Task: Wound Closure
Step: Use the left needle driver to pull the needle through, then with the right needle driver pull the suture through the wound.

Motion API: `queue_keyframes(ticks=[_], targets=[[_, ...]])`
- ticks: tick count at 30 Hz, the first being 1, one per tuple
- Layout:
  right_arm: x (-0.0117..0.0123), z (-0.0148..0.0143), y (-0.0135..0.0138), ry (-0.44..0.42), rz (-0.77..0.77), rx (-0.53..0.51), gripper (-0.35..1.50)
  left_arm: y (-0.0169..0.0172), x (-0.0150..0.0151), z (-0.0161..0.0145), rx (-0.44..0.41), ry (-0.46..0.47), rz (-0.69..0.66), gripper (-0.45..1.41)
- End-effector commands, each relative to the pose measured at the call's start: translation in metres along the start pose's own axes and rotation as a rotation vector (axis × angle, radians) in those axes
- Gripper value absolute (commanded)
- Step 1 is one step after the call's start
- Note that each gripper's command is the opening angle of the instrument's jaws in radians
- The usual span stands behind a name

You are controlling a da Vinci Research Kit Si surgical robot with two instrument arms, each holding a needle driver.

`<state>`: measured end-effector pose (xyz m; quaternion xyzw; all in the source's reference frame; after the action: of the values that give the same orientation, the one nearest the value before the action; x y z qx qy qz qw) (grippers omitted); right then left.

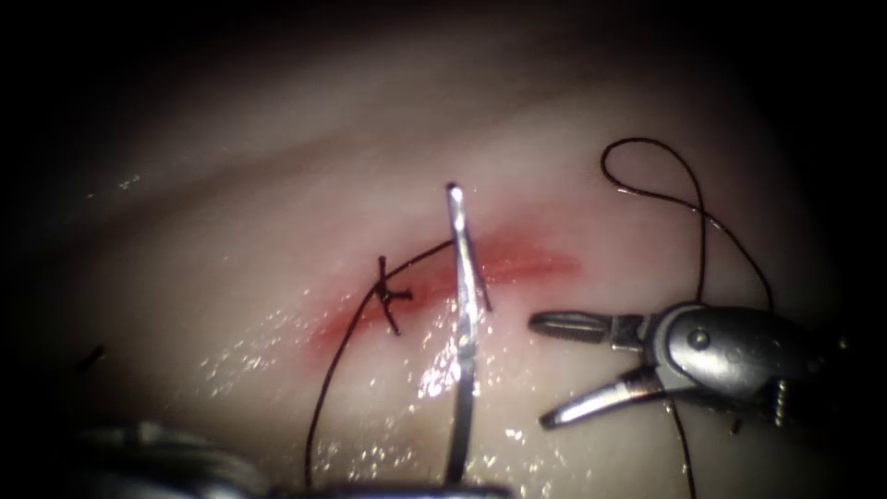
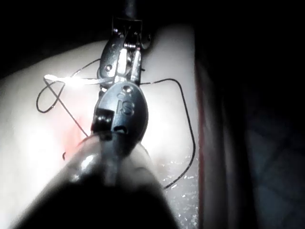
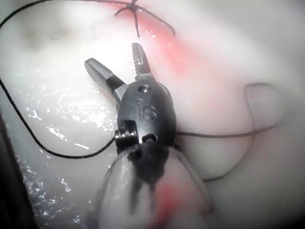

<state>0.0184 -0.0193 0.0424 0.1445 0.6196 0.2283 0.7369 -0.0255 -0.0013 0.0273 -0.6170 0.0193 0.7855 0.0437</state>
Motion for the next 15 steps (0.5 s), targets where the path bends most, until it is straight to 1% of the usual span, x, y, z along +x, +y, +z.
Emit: queue_keyframes(ticks=[1, 4, 6, 7, 9, 13, 15], targets=[[-0.0002, 0.0012, 0.0, -0.004, 0.002, -0.007, 0.67, 0.0001, -0.0003, 0.0004, 0.004, -0.01, 0.015, -0.45], [-0.0001, 0.0019, 0.0001, -0.01, 0.021, -0.017, 0.64, 0.0002, -0.0003, -0.0001, 0.018, -0.033, 0.031, -0.45], [0.0003, 0.0026, 0.0005, -0.032, 0.024, -0.035, 0.56, 0.0005, -0.0008, -0.0007, 0.033, -0.051, 0.033, -0.45], [0.0003, 0.0026, 0.0005, -0.032, 0.024, -0.035, 0.56, 0.0005, -0.0008, -0.0007, 0.033, -0.051, 0.033, -0.45], [0.0007, 0.0031, 0.0008, -0.067, 0.028, -0.058, 0.52, 0.0009, -0.0012, -0.0011, 0.037, -0.059, 0.037, -0.45], [0.0014, 0.0036, 0.0015, -0.093, 0.041, -0.102, 0.52, 0.002, -0.0024, -0.0014, 0.044, -0.071, 0.06, -0.45], [0.0014, 0.004, 0.0018, -0.11, 0.044, -0.096, 0.46, 0.003, -0.0033, -0.0014, 0.054, -0.081, 0.054, -0.45]])
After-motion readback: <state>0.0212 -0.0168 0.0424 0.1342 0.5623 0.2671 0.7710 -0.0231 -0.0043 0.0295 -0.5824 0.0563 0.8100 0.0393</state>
